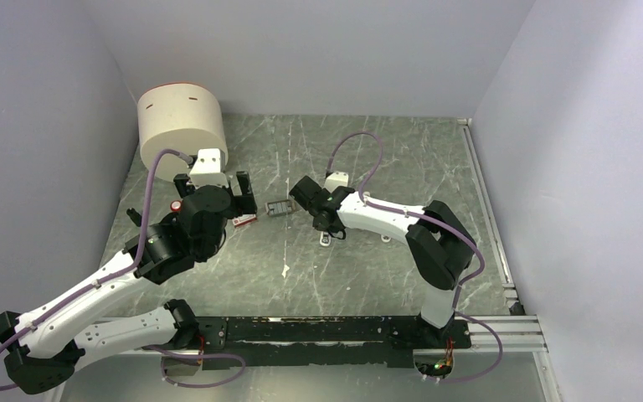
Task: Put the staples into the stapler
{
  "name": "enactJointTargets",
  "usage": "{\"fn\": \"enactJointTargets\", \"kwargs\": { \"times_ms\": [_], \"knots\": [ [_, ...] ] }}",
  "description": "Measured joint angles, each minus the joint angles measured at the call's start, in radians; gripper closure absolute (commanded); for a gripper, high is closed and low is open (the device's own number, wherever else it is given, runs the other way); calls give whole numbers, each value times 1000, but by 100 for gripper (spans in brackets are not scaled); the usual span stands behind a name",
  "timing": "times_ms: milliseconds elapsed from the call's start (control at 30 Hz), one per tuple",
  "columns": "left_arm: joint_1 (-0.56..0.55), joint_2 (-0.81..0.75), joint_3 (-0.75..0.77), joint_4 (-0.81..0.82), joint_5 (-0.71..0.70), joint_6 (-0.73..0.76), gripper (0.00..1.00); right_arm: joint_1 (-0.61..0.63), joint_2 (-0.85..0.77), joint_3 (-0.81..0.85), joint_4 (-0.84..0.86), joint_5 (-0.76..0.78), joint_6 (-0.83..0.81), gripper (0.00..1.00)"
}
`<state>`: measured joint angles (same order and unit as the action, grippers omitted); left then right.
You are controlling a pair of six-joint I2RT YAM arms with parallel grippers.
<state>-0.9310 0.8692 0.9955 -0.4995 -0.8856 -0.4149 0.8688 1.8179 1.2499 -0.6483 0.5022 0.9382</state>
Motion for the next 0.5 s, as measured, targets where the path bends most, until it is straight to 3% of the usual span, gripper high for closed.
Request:
{"fn": "enactJointTargets", "kwargs": {
  "times_ms": [500],
  "knots": [
    [0, 0, 0, 0, 0, 0, 3, -4, 4, -3, 14, -13, -11, 80]
  ]
}}
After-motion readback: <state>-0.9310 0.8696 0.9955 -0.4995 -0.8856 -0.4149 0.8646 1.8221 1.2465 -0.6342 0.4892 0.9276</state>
